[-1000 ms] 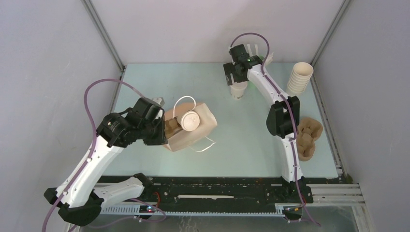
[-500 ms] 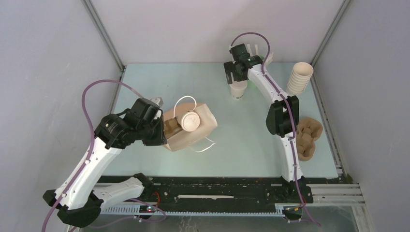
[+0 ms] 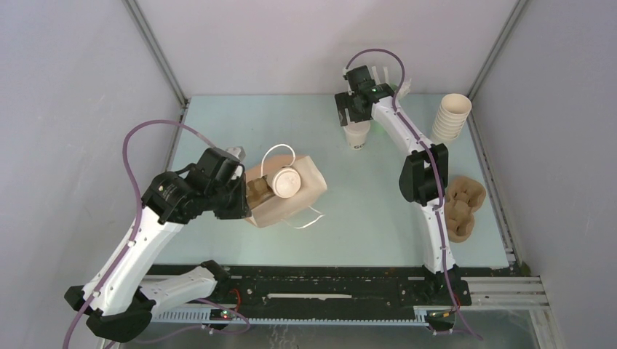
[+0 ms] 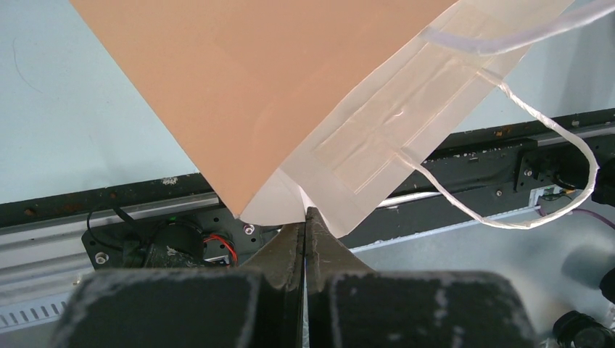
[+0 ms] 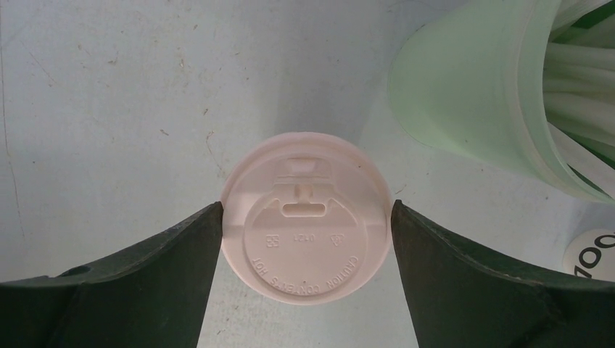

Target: Pack the takeout coffee

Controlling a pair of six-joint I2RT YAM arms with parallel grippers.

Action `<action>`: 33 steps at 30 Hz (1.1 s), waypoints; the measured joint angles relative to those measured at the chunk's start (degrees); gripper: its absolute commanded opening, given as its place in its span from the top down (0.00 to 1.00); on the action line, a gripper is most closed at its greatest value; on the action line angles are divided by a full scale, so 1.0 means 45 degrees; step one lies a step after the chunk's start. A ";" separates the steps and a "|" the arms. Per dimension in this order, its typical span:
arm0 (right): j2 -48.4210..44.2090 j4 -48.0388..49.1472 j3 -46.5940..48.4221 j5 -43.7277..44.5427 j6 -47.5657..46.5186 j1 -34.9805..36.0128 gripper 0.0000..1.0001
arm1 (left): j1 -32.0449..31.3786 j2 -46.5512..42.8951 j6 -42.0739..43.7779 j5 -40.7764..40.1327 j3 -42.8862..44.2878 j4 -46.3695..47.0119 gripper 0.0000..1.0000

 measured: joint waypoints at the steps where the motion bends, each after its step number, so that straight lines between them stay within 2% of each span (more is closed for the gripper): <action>1: 0.0005 0.0000 0.0005 -0.0015 0.0000 0.0000 0.05 | 0.0005 0.0000 0.0005 0.0000 0.0000 0.0000 1.00; 12: 0.0000 -0.0024 0.0010 0.0000 -0.0010 0.0073 0.03 | 0.0117 0.0000 0.0019 0.0010 0.0000 0.0000 1.00; 19: 0.0000 -0.0024 0.0010 0.0000 -0.0044 0.0068 0.11 | 0.0155 0.0005 0.0024 0.0015 0.0000 0.0000 1.00; 33: -0.0029 -0.0010 -0.0005 0.0058 -0.0039 0.0005 0.21 | 0.0228 0.0214 0.0044 0.0039 0.0000 0.0005 1.00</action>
